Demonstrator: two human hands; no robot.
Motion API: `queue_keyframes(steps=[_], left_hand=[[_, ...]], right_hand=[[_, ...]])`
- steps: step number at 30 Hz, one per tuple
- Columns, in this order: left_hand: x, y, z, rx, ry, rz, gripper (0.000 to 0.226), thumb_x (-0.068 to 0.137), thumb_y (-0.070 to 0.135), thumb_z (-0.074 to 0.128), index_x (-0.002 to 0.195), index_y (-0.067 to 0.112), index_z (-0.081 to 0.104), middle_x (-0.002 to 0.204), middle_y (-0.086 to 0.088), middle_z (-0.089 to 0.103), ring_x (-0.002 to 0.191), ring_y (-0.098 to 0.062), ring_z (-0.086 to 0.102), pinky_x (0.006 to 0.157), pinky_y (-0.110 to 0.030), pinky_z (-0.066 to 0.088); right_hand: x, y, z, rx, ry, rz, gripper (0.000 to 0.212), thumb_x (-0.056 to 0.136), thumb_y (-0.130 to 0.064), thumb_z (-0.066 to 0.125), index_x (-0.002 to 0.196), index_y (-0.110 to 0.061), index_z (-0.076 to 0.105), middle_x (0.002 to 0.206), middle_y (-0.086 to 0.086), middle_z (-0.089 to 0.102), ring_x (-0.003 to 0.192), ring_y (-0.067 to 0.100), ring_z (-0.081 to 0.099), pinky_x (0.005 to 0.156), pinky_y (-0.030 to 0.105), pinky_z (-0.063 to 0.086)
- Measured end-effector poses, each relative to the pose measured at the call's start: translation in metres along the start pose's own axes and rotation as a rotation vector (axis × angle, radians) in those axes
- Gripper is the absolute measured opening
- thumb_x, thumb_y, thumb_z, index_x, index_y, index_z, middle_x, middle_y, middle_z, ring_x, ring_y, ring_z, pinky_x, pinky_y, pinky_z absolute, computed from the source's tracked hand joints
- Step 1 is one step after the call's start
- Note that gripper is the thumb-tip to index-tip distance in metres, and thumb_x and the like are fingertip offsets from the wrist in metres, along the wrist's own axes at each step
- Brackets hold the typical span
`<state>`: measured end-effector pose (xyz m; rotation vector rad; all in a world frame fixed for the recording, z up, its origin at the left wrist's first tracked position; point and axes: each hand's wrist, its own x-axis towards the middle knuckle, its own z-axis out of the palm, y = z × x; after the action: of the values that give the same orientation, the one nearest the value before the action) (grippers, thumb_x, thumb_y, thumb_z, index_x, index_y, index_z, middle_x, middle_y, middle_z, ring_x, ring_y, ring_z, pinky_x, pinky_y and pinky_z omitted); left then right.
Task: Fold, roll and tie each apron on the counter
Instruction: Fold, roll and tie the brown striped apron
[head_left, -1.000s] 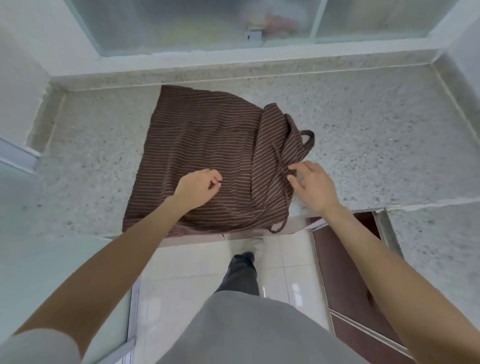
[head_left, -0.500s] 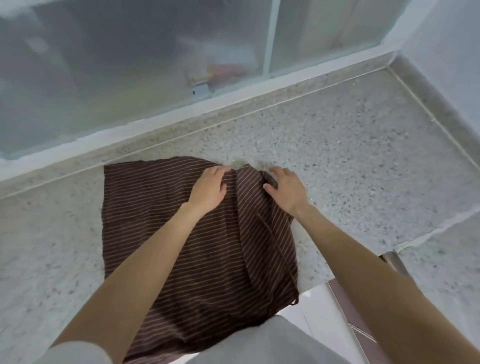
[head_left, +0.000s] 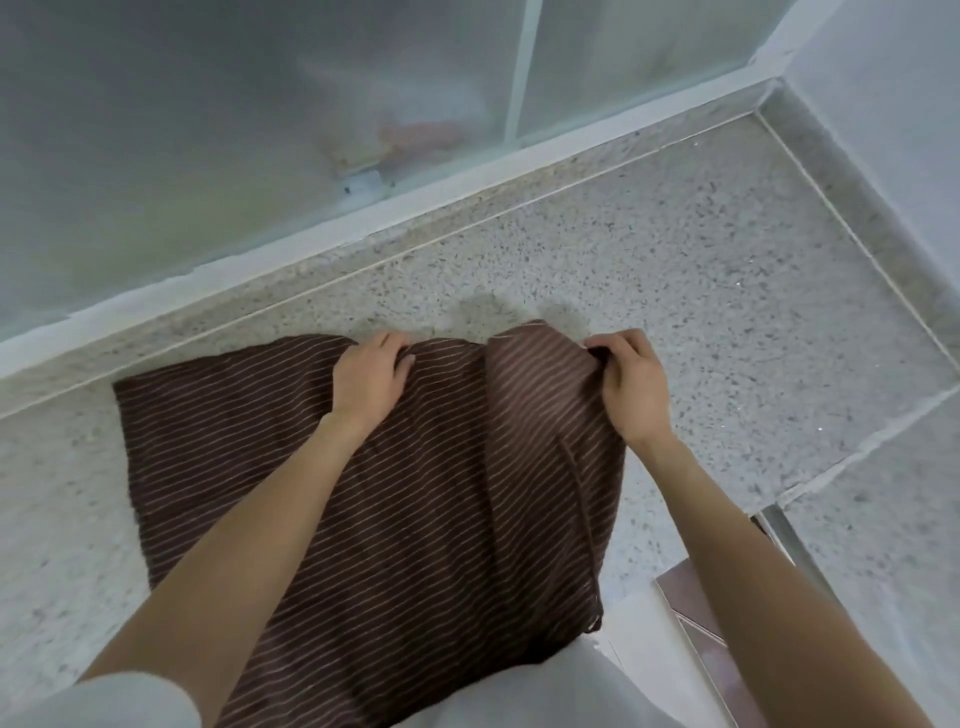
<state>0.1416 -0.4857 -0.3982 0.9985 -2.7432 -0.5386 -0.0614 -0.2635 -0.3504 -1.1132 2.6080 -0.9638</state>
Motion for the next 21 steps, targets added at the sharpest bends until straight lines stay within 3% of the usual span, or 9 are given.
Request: queue_keyframes(steps=[2,5,8,10,13,15,17,19,21], left_hand=[[-0.003,-0.009,0.0,0.01,-0.037,-0.039,0.019,0.092,0.023,0.054,0.106,0.012,0.062,0.101,-0.006,0.063,0.079,-0.026,0.061,0.066,-0.032,0.043],[-0.004,-0.011,0.003,-0.049,-0.158,0.071,0.022,0.09,0.031,0.053,0.103,0.015,0.062,0.103,-0.002,0.061,0.09,-0.022,0.058,0.08,-0.036,0.043],[0.001,0.002,0.001,-0.162,-0.258,0.111,0.043,0.095,0.047,0.035,0.088,0.018,0.066,0.094,0.002,0.065,0.086,-0.016,0.059,0.079,-0.035,0.046],[0.004,0.01,-0.003,-0.209,-0.324,0.07,0.041,0.097,0.044,0.035,0.083,0.02,0.065,0.088,0.002,0.067,0.08,-0.016,0.061,0.072,-0.033,0.046],[0.004,0.015,-0.002,-0.2,-0.414,0.061,0.017,0.093,0.029,0.053,0.107,0.02,0.059,0.101,0.005,0.068,0.09,-0.013,0.062,0.077,-0.032,0.049],[-0.001,0.016,0.001,-0.169,-0.486,0.076,0.033,0.086,0.026,0.063,0.118,0.023,0.053,0.111,0.005,0.065,0.102,-0.014,0.059,0.085,-0.032,0.046],[-0.01,0.012,0.006,0.004,-0.454,0.127,0.049,0.082,0.034,0.067,0.126,0.025,0.048,0.125,0.003,0.055,0.117,-0.018,0.049,0.096,-0.034,0.037],[-0.016,0.003,0.007,0.2,-0.419,0.087,0.06,0.079,0.051,0.063,0.131,0.028,0.044,0.135,0.002,0.046,0.127,-0.021,0.038,0.107,-0.043,0.023],[-0.017,-0.008,0.005,0.28,-0.406,-0.019,0.064,0.081,0.065,0.051,0.131,0.027,0.044,0.139,0.001,0.043,0.129,-0.024,0.037,0.109,-0.052,0.012]], right_hand=[[-0.01,0.021,-0.009,-0.207,-0.051,0.087,0.035,0.084,0.009,0.044,0.107,-0.006,0.066,0.106,0.013,0.057,0.09,0.024,0.053,0.074,0.031,0.045],[-0.024,0.037,-0.012,-0.441,-0.136,0.118,0.037,0.077,0.009,0.049,0.108,-0.005,0.066,0.112,0.016,0.057,0.101,0.036,0.048,0.086,0.043,0.043],[-0.017,0.02,-0.004,-0.356,-0.02,-0.011,0.039,0.074,0.008,0.051,0.109,-0.004,0.064,0.111,0.016,0.058,0.103,0.035,0.05,0.09,0.044,0.043],[-0.002,0.0,0.006,-0.274,-0.026,-0.085,0.033,0.081,0.003,0.051,0.112,-0.003,0.063,0.113,0.015,0.059,0.105,0.032,0.051,0.092,0.042,0.044],[0.019,-0.026,0.034,-0.207,-0.303,-0.22,0.035,0.089,-0.011,0.056,0.123,-0.008,0.057,0.123,0.013,0.056,0.115,0.031,0.049,0.098,0.045,0.041],[0.024,-0.038,0.054,-0.287,-0.559,-0.302,0.048,0.091,-0.024,0.056,0.136,-0.013,0.045,0.135,0.01,0.049,0.127,0.029,0.041,0.108,0.043,0.03],[0.023,-0.043,0.074,-0.356,-0.705,-0.305,0.052,0.093,-0.032,0.054,0.141,-0.019,0.038,0.138,0.006,0.047,0.131,0.025,0.037,0.112,0.037,0.02],[0.019,-0.043,0.086,-0.368,-0.745,-0.337,0.037,0.095,-0.031,0.05,0.131,-0.022,0.049,0.128,0.004,0.056,0.123,0.025,0.045,0.106,0.035,0.026],[0.011,-0.039,0.088,-0.383,-0.697,-0.453,0.019,0.093,-0.019,0.052,0.107,-0.021,0.064,0.107,0.003,0.064,0.105,0.026,0.053,0.092,0.035,0.036]])
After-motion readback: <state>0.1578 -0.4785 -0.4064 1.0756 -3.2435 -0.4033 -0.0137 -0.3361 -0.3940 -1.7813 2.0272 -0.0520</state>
